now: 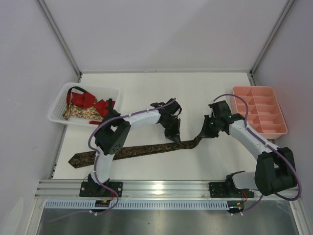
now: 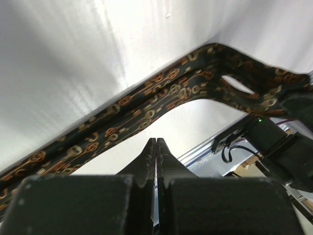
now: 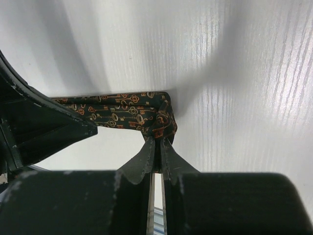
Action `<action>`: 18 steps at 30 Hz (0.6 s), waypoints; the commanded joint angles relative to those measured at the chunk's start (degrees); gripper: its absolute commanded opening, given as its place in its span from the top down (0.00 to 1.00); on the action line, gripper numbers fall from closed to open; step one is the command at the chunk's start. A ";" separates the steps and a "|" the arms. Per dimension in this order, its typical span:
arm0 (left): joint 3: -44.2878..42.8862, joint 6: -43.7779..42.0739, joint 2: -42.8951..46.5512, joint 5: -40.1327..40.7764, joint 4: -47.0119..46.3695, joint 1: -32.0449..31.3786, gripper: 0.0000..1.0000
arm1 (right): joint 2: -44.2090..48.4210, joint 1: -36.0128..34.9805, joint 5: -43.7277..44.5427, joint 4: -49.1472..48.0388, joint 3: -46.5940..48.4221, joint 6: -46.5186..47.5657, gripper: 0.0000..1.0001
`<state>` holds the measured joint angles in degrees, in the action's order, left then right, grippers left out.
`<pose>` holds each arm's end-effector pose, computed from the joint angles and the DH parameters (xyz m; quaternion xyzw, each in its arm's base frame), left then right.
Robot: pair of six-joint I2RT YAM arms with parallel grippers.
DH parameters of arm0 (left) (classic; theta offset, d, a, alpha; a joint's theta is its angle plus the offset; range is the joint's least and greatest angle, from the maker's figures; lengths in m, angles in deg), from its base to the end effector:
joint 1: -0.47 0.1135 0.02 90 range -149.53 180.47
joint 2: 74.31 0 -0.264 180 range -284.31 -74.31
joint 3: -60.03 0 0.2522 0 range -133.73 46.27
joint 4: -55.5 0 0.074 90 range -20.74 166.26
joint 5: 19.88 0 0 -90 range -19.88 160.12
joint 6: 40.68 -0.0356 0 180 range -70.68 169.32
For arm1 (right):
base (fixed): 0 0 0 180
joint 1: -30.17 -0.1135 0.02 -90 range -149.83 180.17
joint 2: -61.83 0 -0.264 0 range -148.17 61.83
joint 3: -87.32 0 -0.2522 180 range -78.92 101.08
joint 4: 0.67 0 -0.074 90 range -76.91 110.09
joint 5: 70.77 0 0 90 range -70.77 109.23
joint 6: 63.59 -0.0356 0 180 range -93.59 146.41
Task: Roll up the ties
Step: Roll the tie
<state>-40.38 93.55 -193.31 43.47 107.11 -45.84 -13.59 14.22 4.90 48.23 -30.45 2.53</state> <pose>0.2806 -0.3168 0.1644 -0.0570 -0.9577 0.2786 0.0436 0.2378 0.0771 0.2156 0.0366 0.9627 0.1953 0.1837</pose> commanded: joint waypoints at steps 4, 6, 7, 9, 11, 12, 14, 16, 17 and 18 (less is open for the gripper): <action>1.93 -2.48 3.95 -0.85 -1.63 -0.19 1.00 | 1.32 -0.32 1.41 -2.26 1.54 -1.34 1.00; 2.10 -1.87 3.78 -1.47 -2.42 -0.28 1.00 | 1.68 -0.23 1.41 -3.31 1.37 -2.48 1.00; 1.93 -1.69 3.69 -1.12 -1.99 -0.28 1.00 | 1.85 -0.23 1.58 -3.67 1.28 -2.92 1.00; 1.75 -1.95 3.69 -0.60 -1.72 -0.28 1.00 | 2.11 -0.14 1.93 -4.46 1.10 -4.59 1.00; 1.57 -2.13 3.86 -0.41 -1.90 -0.28 1.00 | 2.46 0.47 2.73 -5.60 0.67 -6.26 1.00; 1.66 -2.04 3.95 -0.24 -2.16 -0.19 1.00 | 2.56 0.74 2.38 -6.30 0.40 -7.66 1.00; 1.93 -2.13 4.21 -0.94 -3.47 -0.28 1.00 | 3.17 1.27 2.72 -7.79 -0.04 -9.25 1.00; 1.58 -2.65 3.78 -1.38 -3.39 -0.28 1.00 | 3.00 1.53 3.60 -8.33 -0.39 -11.27 1.00; 1.49 -2.74 3.69 -1.82 -3.57 -0.28 1.00 | 2.65 2.14 3.60 -9.29 -0.74 -12.15 1.00; 1.40 -2.83 3.43 -2.17 -3.83 -0.28 1.00 | 2.30 2.49 2.91 -9.82 -1.35 -13.81 1.00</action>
<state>-38.68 92.32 -192.37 42.84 105.12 -45.90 -12.08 15.73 6.98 42.26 -30.80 -6.32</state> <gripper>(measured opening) 0.009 0.085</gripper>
